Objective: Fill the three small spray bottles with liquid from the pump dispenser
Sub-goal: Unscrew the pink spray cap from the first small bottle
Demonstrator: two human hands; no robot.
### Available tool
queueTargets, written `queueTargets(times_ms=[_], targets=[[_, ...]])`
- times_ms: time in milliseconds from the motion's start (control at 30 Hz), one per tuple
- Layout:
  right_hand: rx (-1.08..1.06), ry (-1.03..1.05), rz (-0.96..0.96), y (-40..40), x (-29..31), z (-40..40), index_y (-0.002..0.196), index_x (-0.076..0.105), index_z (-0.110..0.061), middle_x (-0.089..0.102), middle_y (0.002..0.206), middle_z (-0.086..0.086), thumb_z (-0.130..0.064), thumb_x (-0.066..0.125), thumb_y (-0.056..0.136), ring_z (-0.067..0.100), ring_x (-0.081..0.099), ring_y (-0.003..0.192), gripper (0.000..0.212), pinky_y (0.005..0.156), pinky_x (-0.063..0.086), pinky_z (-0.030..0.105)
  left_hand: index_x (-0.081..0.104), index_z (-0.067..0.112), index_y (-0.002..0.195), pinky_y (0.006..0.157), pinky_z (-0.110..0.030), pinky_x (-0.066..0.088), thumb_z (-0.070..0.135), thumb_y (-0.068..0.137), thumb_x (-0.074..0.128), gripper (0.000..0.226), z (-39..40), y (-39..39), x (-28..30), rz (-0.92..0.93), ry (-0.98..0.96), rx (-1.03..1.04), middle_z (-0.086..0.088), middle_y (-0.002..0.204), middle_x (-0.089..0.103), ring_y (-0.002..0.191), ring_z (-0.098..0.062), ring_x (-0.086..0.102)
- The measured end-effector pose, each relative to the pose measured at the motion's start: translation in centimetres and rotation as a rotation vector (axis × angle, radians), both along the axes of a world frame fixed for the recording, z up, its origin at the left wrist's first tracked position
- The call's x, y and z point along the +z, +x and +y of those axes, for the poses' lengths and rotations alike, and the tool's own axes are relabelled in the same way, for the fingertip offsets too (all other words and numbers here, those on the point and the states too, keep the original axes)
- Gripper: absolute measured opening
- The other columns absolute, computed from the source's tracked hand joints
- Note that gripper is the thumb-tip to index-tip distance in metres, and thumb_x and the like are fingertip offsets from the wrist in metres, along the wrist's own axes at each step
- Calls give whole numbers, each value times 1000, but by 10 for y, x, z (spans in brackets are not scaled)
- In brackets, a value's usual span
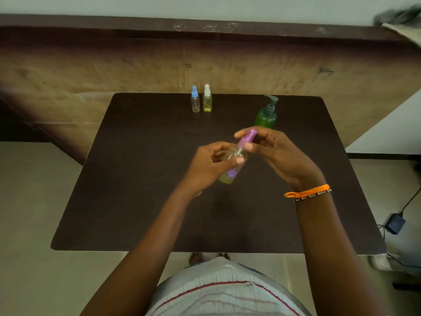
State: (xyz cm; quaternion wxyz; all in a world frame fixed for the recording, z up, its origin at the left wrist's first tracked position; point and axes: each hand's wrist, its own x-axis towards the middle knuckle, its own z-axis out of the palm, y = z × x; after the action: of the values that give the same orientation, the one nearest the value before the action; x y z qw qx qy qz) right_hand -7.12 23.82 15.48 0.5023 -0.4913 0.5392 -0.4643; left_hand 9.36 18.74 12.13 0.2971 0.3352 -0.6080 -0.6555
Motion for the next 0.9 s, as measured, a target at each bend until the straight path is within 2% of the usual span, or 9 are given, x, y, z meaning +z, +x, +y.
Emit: queueTargets(times_ms=[100, 200, 267, 367, 433, 500, 633, 800, 900], targets=[[-84, 8, -30, 4, 0, 4, 124, 51, -15, 56, 106, 2, 3, 64, 85, 6, 61, 92, 45, 81, 53, 19, 64, 10, 101, 76, -21, 53, 5, 75, 72, 28, 5, -2, 1, -1, -36, 26, -1, 92, 69, 84, -9, 66], [-267, 17, 11, 17, -6, 1, 107, 53, -19, 56, 100, 3, -3, 74, 79, 15, 59, 93, 39, 77, 53, 19, 64, 12, 102, 80, -25, 53, 9, 73, 76, 32, 8, -2, -2, -26, -83, 30, -5, 96, 69, 89, -14, 66], [-285, 2, 41, 21, -9, 0, 105, 53, -16, 56, 98, 3, 0, 74, 79, 14, 57, 90, 38, 74, 52, 17, 65, 16, 102, 82, -32, 54, 13, 72, 77, 33, 8, -1, -5, -36, -98, 40, -6, 100, 68, 93, -19, 66], [-224, -13, -49, 19, -10, 3, 120, 49, -10, 61, 100, 7, 11, 64, 83, 10, 62, 91, 45, 77, 53, 18, 66, 22, 101, 88, -38, 53, 18, 70, 79, 34, 9, -1, -11, -48, -79, 82, -2, 103, 61, 99, -22, 64], [-198, 2, -147, 18, -10, 4, 127, 45, -12, 63, 107, 8, 13, 60, 84, 10, 63, 95, 53, 81, 55, 20, 66, 22, 103, 91, -38, 52, 20, 71, 78, 34, 8, -1, -13, -81, -89, 104, -5, 103, 58, 100, -21, 62], [-250, 30, -117, 21, -11, 2, 129, 45, -13, 61, 112, 5, 9, 66, 82, 12, 61, 100, 56, 82, 55, 20, 65, 22, 104, 90, -32, 49, 18, 73, 76, 33, 7, -1, -14, -103, -116, 115, -8, 105, 58, 98, -17, 60], [-379, 62, 17, 30, -18, -8, 116, 51, -13, 58, 97, -2, 0, 74, 79, 14, 57, 94, 46, 75, 53, 17, 64, 22, 107, 83, -20, 47, 18, 75, 74, 34, 2, -1, -14, -115, -131, 102, -5, 104, 58, 93, -7, 57], [-302, 17, -90, 23, -16, -10, 120, 49, -9, 63, 101, 5, 13, 60, 85, 12, 62, 94, 43, 80, 54, 16, 58, 15, 120, 90, -29, 49, 17, 80, 69, 41, -8, 0, -21, -83, -64, 87, -2, 112, 64, 102, -12, 60], [-346, 32, -52, 25, -20, -13, 122, 50, -11, 63, 108, 5, 8, 67, 82, 11, 63, 96, 47, 80, 55, 16, 57, 18, 115, 92, -33, 49, 14, 83, 66, 34, -11, -2, -27, -35, -43, 65, 2, 110, 64, 104, -14, 60]])
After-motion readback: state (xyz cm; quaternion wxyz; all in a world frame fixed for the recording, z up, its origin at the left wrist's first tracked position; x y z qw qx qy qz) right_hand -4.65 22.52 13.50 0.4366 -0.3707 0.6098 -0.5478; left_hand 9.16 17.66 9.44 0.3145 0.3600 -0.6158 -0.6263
